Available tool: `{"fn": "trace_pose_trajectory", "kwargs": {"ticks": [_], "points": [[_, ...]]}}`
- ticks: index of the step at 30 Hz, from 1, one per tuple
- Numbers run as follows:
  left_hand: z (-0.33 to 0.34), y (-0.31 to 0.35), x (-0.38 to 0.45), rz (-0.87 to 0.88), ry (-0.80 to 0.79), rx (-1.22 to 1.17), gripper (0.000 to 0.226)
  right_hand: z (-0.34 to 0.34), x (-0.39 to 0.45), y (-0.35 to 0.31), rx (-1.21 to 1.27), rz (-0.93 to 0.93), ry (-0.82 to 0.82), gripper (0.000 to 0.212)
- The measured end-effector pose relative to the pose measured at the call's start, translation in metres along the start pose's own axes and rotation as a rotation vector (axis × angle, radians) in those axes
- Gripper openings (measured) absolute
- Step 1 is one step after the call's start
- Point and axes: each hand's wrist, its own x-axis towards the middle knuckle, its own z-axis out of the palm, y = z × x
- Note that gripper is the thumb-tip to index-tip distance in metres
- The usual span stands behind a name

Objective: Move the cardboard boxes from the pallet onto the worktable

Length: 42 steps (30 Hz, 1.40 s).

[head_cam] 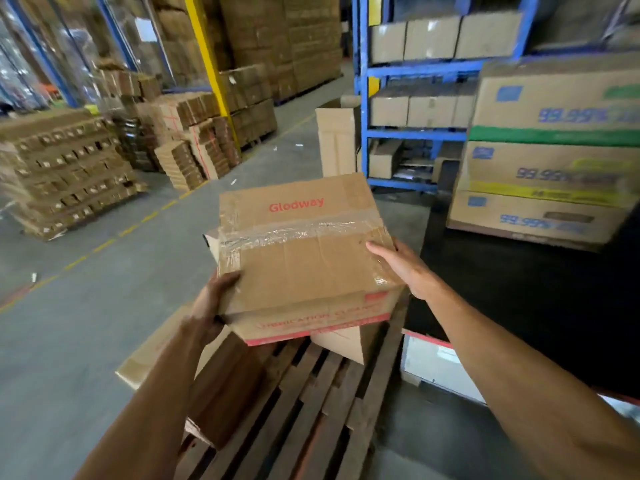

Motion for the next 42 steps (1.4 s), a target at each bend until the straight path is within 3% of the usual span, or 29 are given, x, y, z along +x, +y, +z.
{"fn": "trace_pose_trajectory", "kwargs": {"ticks": [4, 8, 13, 17, 23, 27, 34, 42], "points": [[0.043, -0.002, -0.002, 0.011, -0.103, 0.047, 0.044, -0.046, -0.042, 0.007, 0.012, 0.006, 0.153, 0.041], [0.087, -0.011, -0.01, 0.016, -0.263, 0.127, 0.053, -0.093, -0.092, 0.023, 0.049, 0.02, 0.338, 0.046], [0.171, -0.027, -0.035, -0.015, -0.445, 0.156, 0.034, -0.159, -0.154, 0.044, 0.087, 0.055, 0.506, 0.043], [0.254, -0.042, -0.05, 0.023, -0.533, 0.203, 0.034, -0.228, -0.189, 0.069, 0.105, 0.067, 0.625, 0.054], [0.376, -0.088, -0.06, 0.024, -0.627, 0.287, 0.084, -0.342, -0.23, 0.103, 0.132, 0.096, 0.703, 0.046], [0.472, -0.11, -0.085, 0.006, -0.693, 0.287, 0.068, -0.424, -0.251, 0.115, 0.121, 0.121, 0.764, 0.033], [0.625, -0.149, -0.098, -0.01, -0.773, 0.251, 0.054, -0.563, -0.261, 0.143, 0.071, 0.189, 0.862, 0.047], [0.767, -0.191, -0.053, -0.08, -0.816, 0.305, 0.063, -0.682, -0.221, 0.175, 0.041, 0.274, 0.944, 0.046]]}}
